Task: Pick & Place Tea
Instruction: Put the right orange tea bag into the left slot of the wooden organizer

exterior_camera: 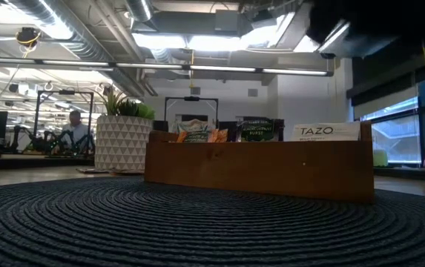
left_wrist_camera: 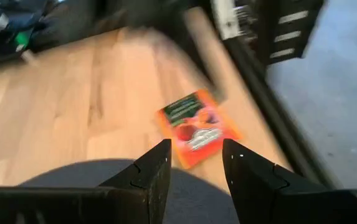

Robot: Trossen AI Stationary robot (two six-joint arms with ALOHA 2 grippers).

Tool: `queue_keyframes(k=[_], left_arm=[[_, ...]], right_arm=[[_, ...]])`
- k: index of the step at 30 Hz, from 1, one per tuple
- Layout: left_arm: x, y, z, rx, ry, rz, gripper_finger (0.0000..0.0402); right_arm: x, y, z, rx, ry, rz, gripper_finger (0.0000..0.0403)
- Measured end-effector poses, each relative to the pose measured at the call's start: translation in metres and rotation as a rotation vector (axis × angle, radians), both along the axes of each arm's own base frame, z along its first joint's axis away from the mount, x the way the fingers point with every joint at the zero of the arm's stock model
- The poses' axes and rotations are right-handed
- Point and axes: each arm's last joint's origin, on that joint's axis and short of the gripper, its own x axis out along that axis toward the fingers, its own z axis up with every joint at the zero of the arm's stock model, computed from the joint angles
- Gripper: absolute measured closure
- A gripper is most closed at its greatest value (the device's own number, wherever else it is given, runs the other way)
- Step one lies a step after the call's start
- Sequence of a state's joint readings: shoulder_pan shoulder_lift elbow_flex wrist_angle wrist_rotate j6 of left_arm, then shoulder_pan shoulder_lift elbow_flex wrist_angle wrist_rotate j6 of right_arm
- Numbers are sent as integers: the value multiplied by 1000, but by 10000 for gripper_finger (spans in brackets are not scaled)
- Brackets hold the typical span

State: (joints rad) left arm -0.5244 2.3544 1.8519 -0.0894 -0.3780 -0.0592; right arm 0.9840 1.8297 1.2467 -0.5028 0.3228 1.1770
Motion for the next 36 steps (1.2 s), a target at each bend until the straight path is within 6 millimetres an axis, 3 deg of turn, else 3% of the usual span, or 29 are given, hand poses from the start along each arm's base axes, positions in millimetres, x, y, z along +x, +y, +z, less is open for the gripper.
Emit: queue_keyframes(k=[4,7,14,22,36], left_arm=[[14,8,-9,-122,-64,37,260],[22,12,-13,-200,-99,11,260],[24,15,-21,-154,-84,-2,260],[24,12,-31,-154,-79,11,260],[24,6,-39,-197,-104,39,260]], right_arm=[[-24,10,24,114,-51,-121,253],[-48,5,27,205,15,-277,253],[-79,-6,-3,342,6,-506,253],[-73,-27,-29,291,-11,-560,253],[-64,-37,-34,248,-14,-579,253]])
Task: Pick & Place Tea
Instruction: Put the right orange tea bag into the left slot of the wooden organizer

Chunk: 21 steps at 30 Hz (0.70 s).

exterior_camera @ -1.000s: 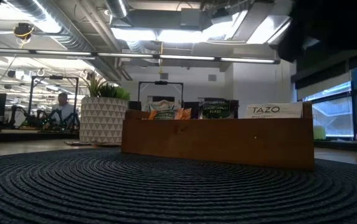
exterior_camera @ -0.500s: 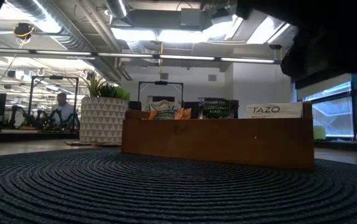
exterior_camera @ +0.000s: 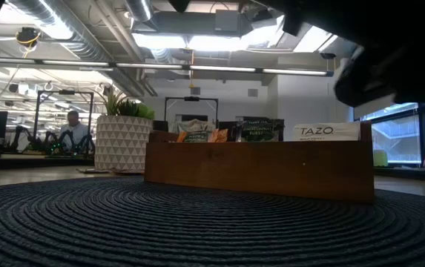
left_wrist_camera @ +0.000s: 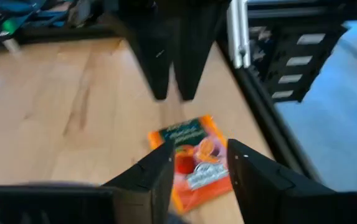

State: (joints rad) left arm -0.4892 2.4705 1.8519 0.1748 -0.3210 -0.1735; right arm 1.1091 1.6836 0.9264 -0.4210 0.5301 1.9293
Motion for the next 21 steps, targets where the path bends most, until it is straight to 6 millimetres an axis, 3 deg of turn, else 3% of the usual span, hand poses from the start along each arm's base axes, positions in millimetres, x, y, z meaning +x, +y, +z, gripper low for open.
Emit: queue_keyframes(k=[6,21], left_arm=[[3,-3,-25,-39,-15,1,260],[4,2,-29,-84,24,20,260]], right_arm=[[5,-2,-1,40,61,7,253],[10,9,-32,104,134,-88,253]])
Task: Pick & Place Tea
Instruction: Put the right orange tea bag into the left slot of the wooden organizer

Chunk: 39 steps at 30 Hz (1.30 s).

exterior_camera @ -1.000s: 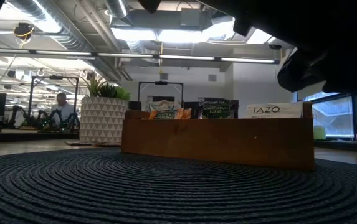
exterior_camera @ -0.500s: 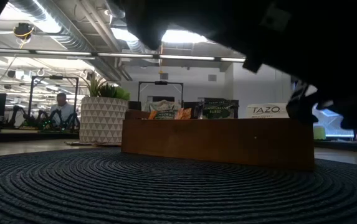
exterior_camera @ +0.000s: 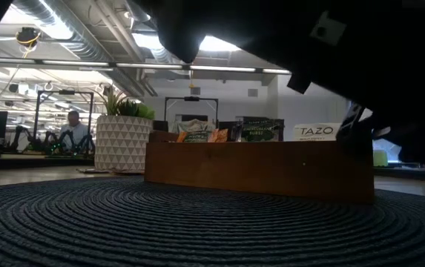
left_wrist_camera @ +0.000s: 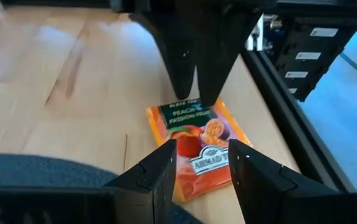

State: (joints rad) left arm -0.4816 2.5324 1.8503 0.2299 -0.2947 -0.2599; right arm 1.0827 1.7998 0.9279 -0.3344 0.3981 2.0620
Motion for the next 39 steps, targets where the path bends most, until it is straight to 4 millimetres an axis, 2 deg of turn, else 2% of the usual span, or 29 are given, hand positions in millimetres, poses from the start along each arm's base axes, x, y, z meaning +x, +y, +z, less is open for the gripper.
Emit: queue_keyframes(k=[6,22,26,34,37,39], left_arm=[[0,-1,-20,-55,50,-17,260],[0,1,-22,-81,71,-2,260],[0,1,-22,-81,72,-2,260],[0,1,-22,-80,75,-2,260],[-1,1,-18,-87,83,-17,260],[-1,4,-8,-92,92,-33,260]], right_arm=[[0,0,-1,4,5,-2,253],[4,7,0,111,-30,-42,257],[4,8,1,121,-30,-40,286],[4,7,0,89,-31,-21,387],[3,6,0,67,-31,-5,395],[3,6,1,66,-34,-4,395]])
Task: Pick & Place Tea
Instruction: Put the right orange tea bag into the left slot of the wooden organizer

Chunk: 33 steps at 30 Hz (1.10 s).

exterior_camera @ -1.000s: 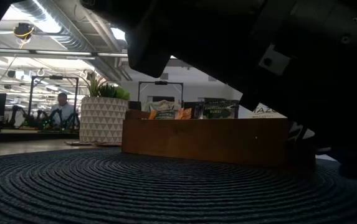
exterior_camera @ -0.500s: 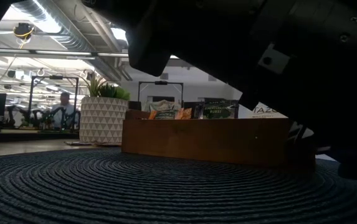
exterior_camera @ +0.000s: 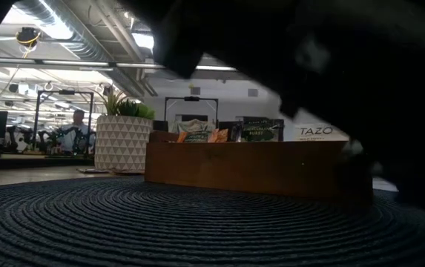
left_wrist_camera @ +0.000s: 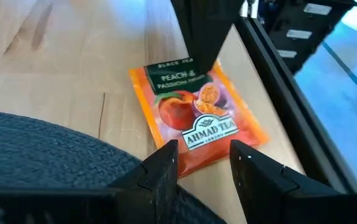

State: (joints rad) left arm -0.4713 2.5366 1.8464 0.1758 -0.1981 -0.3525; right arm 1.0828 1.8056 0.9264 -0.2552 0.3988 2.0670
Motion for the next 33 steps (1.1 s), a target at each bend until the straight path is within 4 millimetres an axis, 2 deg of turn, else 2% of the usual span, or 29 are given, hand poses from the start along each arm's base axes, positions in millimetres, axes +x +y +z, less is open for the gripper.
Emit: queue_keyframes(k=[2,5,8,11,14,16,21,24,29,33], left_arm=[[1,4,19,1,-21,-33,260],[-1,16,70,38,-65,-66,260],[-13,32,121,108,-58,-84,260],[-33,52,165,167,8,-82,260],[-60,74,213,147,49,-44,260],[-79,85,235,130,97,-15,260],[-121,98,265,149,213,32,260],[-144,102,275,193,277,56,260],[-180,107,286,228,406,72,260],[-198,107,291,228,457,75,260]], right_arm=[[-1,0,3,3,-3,7,398],[-3,-2,14,2,-17,38,399],[-6,-9,34,-31,-51,110,399],[-4,-21,57,-64,-91,174,400],[3,-36,85,-126,-98,205,401],[10,-47,104,-180,-97,224,401],[40,-75,149,-339,-73,274,401],[65,-96,167,-413,-99,302,402],[103,-138,180,-521,-155,306,402],[130,-164,182,-551,-233,311,402]])
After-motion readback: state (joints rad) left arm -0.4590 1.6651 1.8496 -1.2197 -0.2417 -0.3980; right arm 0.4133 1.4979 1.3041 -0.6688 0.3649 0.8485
